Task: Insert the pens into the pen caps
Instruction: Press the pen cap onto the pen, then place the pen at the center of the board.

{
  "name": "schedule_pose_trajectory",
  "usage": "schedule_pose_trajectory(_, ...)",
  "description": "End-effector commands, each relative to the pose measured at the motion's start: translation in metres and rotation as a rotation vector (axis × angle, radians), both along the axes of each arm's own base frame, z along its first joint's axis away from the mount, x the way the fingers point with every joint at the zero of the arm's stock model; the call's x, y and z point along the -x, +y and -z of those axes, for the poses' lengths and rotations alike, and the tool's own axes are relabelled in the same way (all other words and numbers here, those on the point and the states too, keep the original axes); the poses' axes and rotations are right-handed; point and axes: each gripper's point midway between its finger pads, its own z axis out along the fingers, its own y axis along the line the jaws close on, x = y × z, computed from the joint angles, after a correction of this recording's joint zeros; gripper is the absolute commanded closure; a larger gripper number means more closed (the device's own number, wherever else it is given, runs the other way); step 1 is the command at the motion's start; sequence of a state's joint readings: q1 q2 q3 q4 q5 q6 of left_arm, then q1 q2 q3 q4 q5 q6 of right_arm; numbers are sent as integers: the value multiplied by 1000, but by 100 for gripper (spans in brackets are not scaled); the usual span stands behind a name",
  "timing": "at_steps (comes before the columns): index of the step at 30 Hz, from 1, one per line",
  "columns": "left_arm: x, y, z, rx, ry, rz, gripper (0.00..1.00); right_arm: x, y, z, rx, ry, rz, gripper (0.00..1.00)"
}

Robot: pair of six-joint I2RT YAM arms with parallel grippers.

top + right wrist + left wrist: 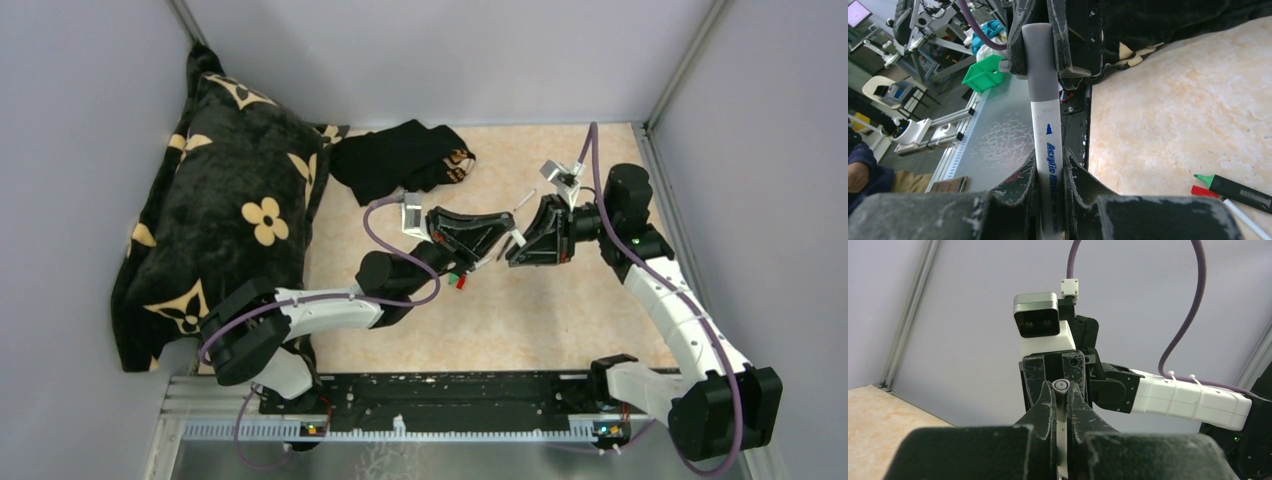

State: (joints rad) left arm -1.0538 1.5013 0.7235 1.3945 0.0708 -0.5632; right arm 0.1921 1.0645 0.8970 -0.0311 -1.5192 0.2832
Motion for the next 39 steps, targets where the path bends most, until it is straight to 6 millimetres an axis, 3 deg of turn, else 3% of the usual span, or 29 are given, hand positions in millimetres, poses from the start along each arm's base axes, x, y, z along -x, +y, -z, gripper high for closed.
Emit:
schedule_pose_trajectory(1, 143, -33, 193, -601, 170, 628, 100, -60, -2, -43, -21, -256, 272, 100)
schedule_pose_trajectory(6, 107, -33, 162, -479, 239, 496, 99, -52, 3, -15, 39, -270, 239, 100)
schedule_pose_trajectory(9, 82, -24, 133, -363, 267, 379, 91, -48, 3, 1, 58, -292, 215, 100)
schedule_pose_trajectory(16, 45, -2, 80, -245, 248, 189, 68, -36, 1, 23, 64, -304, 167, 100)
schedule_pose_trajectory(19, 38, 13, 68, -220, 228, 122, 49, -31, 0, 28, 72, -316, 158, 100)
schedule_pose_trajectory(24, 32, 37, 78, -274, 196, 21, 30, -34, -8, 38, 94, -338, 199, 100)
schedule_pose_trajectory(28, 24, 56, 110, -401, 191, -86, 19, -70, -34, 69, 252, -374, 422, 100)
schedule_pose_trajectory(32, 21, 74, 146, -507, 197, -139, 8, -121, -95, 127, 501, -314, 819, 100)
schedule_pose_trajectory(36, 17, 92, 172, -545, 237, -186, 2, -152, -164, 151, 631, -228, 1159, 99)
schedule_pose_trajectory(39, 14, 100, 181, -547, 254, -208, 2, -164, -197, 174, 751, -145, 1300, 99)
